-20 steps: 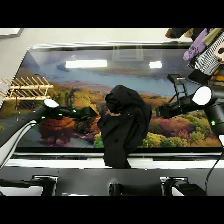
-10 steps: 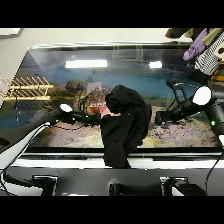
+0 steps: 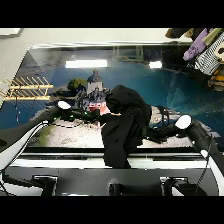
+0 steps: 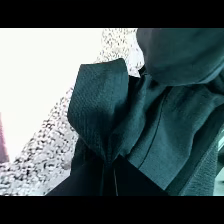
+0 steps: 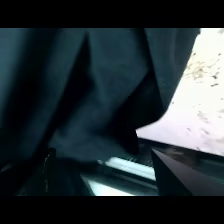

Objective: Fold the clothes and pants, and hang the long-sleeved shirts on hangers.

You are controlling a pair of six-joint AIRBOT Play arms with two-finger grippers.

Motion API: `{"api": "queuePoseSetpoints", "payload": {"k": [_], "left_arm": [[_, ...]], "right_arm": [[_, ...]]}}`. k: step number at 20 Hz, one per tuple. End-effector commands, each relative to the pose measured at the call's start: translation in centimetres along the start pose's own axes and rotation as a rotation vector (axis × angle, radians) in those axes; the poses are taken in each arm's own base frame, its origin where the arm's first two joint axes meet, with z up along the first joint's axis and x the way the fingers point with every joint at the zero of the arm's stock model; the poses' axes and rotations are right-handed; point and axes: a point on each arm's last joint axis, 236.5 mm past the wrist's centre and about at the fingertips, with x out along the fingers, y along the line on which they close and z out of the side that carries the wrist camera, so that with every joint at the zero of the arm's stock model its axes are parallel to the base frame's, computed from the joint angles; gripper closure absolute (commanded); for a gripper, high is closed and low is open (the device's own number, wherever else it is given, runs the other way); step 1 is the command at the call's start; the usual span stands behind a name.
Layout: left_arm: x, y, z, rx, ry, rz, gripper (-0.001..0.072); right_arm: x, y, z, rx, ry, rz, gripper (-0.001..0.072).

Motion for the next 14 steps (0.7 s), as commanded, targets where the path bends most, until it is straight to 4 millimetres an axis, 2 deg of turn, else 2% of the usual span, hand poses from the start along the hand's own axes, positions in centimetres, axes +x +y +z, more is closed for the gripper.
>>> {"api": "queuePoseSetpoints", "payload": {"k": [1, 3, 4, 6, 7, 8, 10, 11, 12, 14], "left_arm": [[-0.1, -0.1, 0.2, -0.006, -0.004, -0.001, 0.0686], [-0.1, -0.1, 0.2, -0.006, -0.005, -0.001, 0.0687], [-0.1, -0.1, 0.2, -0.006, -0.004, -0.001, 0.0687], [-0.1, -0.2, 0.2, -0.005, -0.004, -0.002, 0.0688], [-0.3, -0.3, 0.2, -0.003, -0.008, -0.004, 0.0689], [-0.6, -0.5, 0.3, -0.007, -0.012, 0.007, 0.0689], [-2.7, -0.4, 1.5, 0.040, -0.043, 0.102, 0.0690], [-4.8, -0.8, 3.0, 0.098, -0.088, 0.162, 0.0690], [-7.4, -1.9, 4.7, 0.160, -0.146, 0.205, 0.0690], [-14.4, -6.2, 8.6, 0.291, -0.317, 0.257, 0.0690]], "right_arm": [[2.9, -0.8, -1.0, 0.135, -0.042, 0.068, 0.0039], [3.6, 0.3, -1.1, 0.161, -0.037, 0.135, 0.0058], [3.8, 0.7, -0.9, 0.177, -0.040, 0.164, 0.0118], [4.1, 1.6, -0.2, 0.171, -0.055, 0.214, 0.0490], [3.9, 1.9, 0.1, 0.164, -0.065, 0.223, 0.0652], [3.3, 2.4, 0.7, 0.143, -0.083, 0.231, 0.0679], [-0.3, 4.5, 3.5, 0.032, -0.172, 0.217, 0.0680], [-3.0, 5.4, 5.4, -0.013, -0.231, 0.178, 0.0680], [-6.6, 6.5, 7.6, -0.067, -0.309, 0.127, 0.0680], [-14.9, 9.9, 11.4, -0.176, -0.494, 0.068, 0.0680]]}}
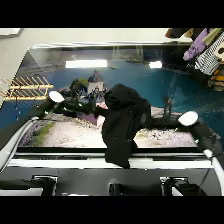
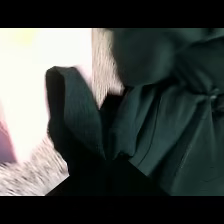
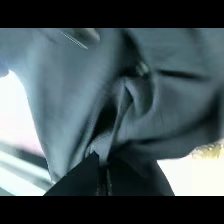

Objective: Fold the clothes and pants, and hang the long-sleeved shirts on hangers.

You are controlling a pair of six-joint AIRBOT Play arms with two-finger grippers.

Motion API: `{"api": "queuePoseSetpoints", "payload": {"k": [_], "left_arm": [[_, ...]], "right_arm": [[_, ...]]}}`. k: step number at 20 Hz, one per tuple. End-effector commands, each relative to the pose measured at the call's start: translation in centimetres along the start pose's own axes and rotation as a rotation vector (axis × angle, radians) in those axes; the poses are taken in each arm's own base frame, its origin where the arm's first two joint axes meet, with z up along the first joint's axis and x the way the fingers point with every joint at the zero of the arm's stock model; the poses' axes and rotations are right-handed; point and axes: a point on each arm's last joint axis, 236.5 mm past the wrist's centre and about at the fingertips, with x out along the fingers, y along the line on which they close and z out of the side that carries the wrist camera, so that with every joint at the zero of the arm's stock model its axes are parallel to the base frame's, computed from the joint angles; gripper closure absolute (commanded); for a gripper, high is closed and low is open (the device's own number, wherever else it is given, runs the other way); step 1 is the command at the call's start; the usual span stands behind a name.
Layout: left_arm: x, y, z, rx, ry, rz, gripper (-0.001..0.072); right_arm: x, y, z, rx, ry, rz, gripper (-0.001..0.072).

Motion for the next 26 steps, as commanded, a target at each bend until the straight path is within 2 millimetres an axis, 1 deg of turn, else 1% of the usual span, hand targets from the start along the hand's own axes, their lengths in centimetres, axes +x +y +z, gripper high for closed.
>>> {"api": "queuePoseSetpoints", "payload": {"k": [1, 2, 3, 4, 5, 6, 7, 8, 10, 11, 13, 15, 16, 17, 18, 19, 20, 21, 22, 23, 25, 26], "left_arm": [[-11.3, -3.0, 7.7, 0.179, -0.277, 0.151, 0.0690], [-15.5, -5.3, 9.7, 0.232, -0.384, 0.159, 0.0690], [-20.3, -7.9, 11.1, 0.298, -0.498, 0.165, 0.0689], [-24.7, -10.3, 11.8, 0.355, -0.598, 0.173, 0.0689], [-29.2, -12.6, 11.9, 0.410, -0.700, 0.184, 0.0689], [-33.1, -14.6, 11.4, 0.459, -0.786, 0.198, 0.0688], [-37.1, -16.3, 10.5, 0.503, -0.874, 0.219, 0.0688], [-40.9, -17.5, 9.2, 0.513, -0.959, 0.237, 0.0688], [-47.3, -18.4, 6.0, 0.487, -1.111, 0.274, 0.0688], [-50.2, -18.6, 4.3, 0.469, -1.181, 0.293, 0.0688], [-55.2, -18.5, 0.7, 0.415, -1.311, 0.319, 0.0688], [-59.0, -18.1, -2.5, 0.370, -1.411, 0.340, 0.0688], [-60.4, -17.9, -3.8, 0.357, -1.450, 0.355, 0.0688], [-61.3, -17.5, -4.6, 0.346, -1.473, 0.374, 0.0688], [-61.8, -17.1, -5.0, 0.335, -1.483, 0.394, 0.0688], [-61.8, -16.9, -5.0, 0.332, -1.482, 0.405, 0.0688], [-61.4, -16.5, -4.5, 0.325, -1.467, 0.419, 0.0688], [-60.6, -16.1, -3.7, 0.318, -1.443, 0.431, 0.0688], [-59.3, -15.3, -2.5, 0.308, -1.404, 0.450, 0.0688], [-57.7, -14.4, -1.2, 0.295, -1.359, 0.473, 0.0688], [-53.5, -11.4, 1.7, 0.253, -1.232, 0.542, 0.0688], [-51.1, -9.2, 3.3, 0.208, -1.162, 0.579, 0.0688]], "right_arm": [[-10.4, 6.7, 9.0, -0.210, -0.284, -0.080, 0.0680], [-13.9, 9.6, 11.1, -0.269, -0.382, -0.067, 0.0680], [-17.8, 12.5, 12.7, -0.316, -0.487, -0.052, 0.0680], [-21.6, 15.0, 13.7, -0.361, -0.581, -0.042, 0.0680], [-24.9, 17.0, 14.0, -0.409, -0.661, -0.037, 0.0680], [-28.3, 18.8, 13.9, -0.454, -0.740, -0.038, 0.0680], [-31.3, 20.2, 13.5, -0.491, -0.807, -0.042, 0.0680], [-34.3, 21.3, 12.6, -0.525, -0.873, -0.052, 0.0680], [-39.1, 22.3, 10.5, -0.573, -0.978, -0.090, 0.0680], [-41.3, 22.6, 9.1, -0.591, -1.029, -0.105, 0.0680], [-44.5, 22.9, 6.3, -0.615, -1.103, -0.117, 0.0680], [-46.9, 23.3, 3.8, -0.630, -1.166, -0.111, 0.0680], [-47.8, 23.2, 3.1, -0.621, -1.193, -0.110, 0.0680], [-48.3, 23.0, 2.9, -0.602, -1.206, -0.110, 0.0680], [-48.4, 22.8, 3.0, -0.587, -1.210, -0.113, 0.0680], [-48.0, 22.6, 3.6, -0.581, -1.201, -0.124, 0.0680], [-47.4, 22.2, 4.6, -0.569, -1.187, -0.140, 0.0680], [-46.4, 21.5, 6.2, -0.536, -1.165, -0.158, 0.0680], [-45.0, 20.8, 8.2, -0.489, -1.138, -0.166, 0.0680], [-43.1, 20.2, 10.5, -0.449, -1.103, -0.169, 0.0680], [-37.8, 18.7, 16.5, -0.350, -1.030, -0.162, 0.0680], [-34.9, 18.1, 19.5, -0.305, -1.008, -0.138, 0.0679]]}}
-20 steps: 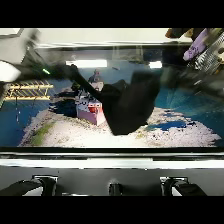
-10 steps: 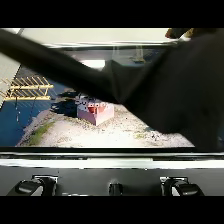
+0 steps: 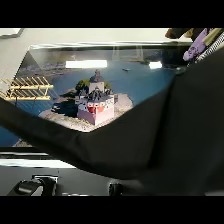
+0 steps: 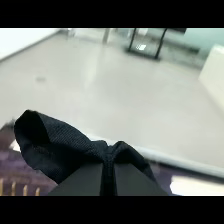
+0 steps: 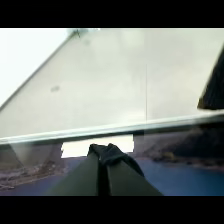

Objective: Fold the clothes and pants, and hang the long-sleeved shirts on hangers.

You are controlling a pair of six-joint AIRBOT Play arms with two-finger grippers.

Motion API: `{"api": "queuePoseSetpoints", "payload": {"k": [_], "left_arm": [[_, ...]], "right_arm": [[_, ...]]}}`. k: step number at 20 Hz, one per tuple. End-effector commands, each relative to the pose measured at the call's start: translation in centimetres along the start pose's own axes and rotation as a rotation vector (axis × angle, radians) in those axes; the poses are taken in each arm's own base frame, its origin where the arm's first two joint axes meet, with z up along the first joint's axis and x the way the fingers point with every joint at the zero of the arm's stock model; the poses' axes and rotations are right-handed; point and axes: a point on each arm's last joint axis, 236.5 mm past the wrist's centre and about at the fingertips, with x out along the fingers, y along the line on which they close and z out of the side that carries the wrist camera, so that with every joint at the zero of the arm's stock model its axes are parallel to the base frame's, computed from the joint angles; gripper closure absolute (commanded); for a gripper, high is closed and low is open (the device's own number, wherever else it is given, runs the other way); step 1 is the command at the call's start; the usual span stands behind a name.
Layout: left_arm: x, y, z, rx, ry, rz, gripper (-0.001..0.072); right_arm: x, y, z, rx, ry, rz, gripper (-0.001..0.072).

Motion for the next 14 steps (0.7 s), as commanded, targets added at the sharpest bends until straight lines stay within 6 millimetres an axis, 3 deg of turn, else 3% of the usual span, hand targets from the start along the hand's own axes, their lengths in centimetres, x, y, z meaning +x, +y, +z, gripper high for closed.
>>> {"api": "queuePoseSetpoints", "payload": {"k": [1, 3, 5, 7, 9, 11, 12, 14], "left_arm": [[6.5, 1.9, -7.4, 0.006, 0.217, 0.117, 0.0688], [10.9, 4.0, -13.0, -0.004, 0.361, 0.208, 0.0688], [14.8, 6.0, -18.8, -0.020, 0.507, 0.265, 0.0688], [18.0, 7.8, -24.4, -0.029, 0.640, 0.309, 0.0688], [20.4, 8.9, -29.5, 0.002, 0.765, 0.314, 0.0687], [21.6, 9.2, -34.2, 0.028, 0.882, 0.292, 0.0688], [21.8, 9.2, -36.2, 0.033, 0.940, 0.282, 0.0688], [21.7, 8.7, -39.1, 0.029, 1.027, 0.251, 0.0687]], "right_arm": [[12.4, -1.4, -4.1, 0.186, 0.079, -0.003, 0.0679], [20.2, -0.8, -8.4, 0.330, 0.139, 0.070, 0.0679], [27.1, -1.1, -15.8, 0.505, 0.273, 0.101, 0.0679], [31.6, -1.4, -24.6, 0.616, 0.451, 0.108, 0.0679], [33.7, -2.0, -32.7, 0.652, 0.617, 0.099, 0.0678], [33.8, -3.2, -37.5, 0.622, 0.728, 0.063, 0.0645], [33.5, -4.1, -38.6, 0.564, 0.758, 0.043, 0.0582], [31.9, -6.3, -38.4, 0.473, 0.805, -0.004, 0.0373]]}}
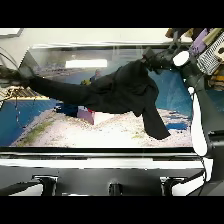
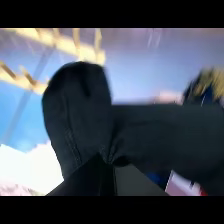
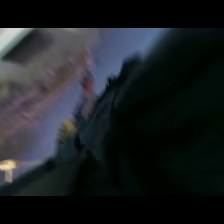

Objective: Fold the clothes and pants, and hang the long-sleeved shirts on hangers.

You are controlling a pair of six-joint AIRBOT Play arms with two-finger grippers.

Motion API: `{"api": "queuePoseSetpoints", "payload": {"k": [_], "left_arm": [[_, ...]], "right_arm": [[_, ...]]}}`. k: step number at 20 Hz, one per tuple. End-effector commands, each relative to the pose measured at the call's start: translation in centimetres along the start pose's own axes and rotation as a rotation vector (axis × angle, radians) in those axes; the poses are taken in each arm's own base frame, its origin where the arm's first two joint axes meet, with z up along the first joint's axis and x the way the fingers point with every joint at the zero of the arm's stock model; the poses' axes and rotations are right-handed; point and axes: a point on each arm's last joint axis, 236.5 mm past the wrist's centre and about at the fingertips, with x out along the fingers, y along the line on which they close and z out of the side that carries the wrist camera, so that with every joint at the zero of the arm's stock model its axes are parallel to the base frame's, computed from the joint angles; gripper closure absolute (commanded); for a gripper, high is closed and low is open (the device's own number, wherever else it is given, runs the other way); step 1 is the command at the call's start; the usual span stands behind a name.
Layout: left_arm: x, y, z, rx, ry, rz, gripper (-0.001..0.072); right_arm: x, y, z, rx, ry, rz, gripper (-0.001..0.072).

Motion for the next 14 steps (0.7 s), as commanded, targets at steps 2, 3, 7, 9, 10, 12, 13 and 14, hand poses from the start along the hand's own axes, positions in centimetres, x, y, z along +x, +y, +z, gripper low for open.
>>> {"api": "queuePoseSetpoints", "payload": {"k": [2, 3, 7, 9, 10, 12, 13, 14], "left_arm": [[4.9, -1.9, -4.3, 0.068, 0.191, -0.069, 0.0688], [5.0, -2.4, -4.7, 0.077, 0.208, -0.091, 0.0688], [4.6, -5.4, -6.2, 0.101, 0.267, -0.228, 0.0687], [5.0, -6.5, -6.8, 0.082, 0.294, -0.271, 0.0687], [5.2, -6.9, -7.2, 0.072, 0.308, -0.284, 0.0687], [5.8, -7.2, -7.7, 0.062, 0.329, -0.294, 0.0686], [6.0, -7.1, -7.9, 0.062, 0.335, -0.292, 0.0686], [6.1, -7.1, -7.9, 0.062, 0.338, -0.291, 0.0686]], "right_arm": [[-3.3, -6.8, -1.3, -0.117, 0.157, -0.194, 0.0185], [-6.3, -9.3, -1.3, -0.172, 0.209, -0.280, 0.0154], [-15.0, -18.2, -2.7, -0.167, 0.389, -0.482, 0.0072], [-14.7, -20.4, -5.4, -0.038, 0.453, -0.398, 0.0051], [-13.8, -21.0, -6.7, 0.005, 0.466, -0.350, 0.0051], [-11.7, -22.6, -9.1, 0.027, 0.482, -0.325, 0.0051], [-10.9, -23.5, -10.2, 0.029, 0.492, -0.327, 0.0051], [-9.8, -24.0, -11.3, 0.042, 0.507, -0.319, 0.0051]]}}
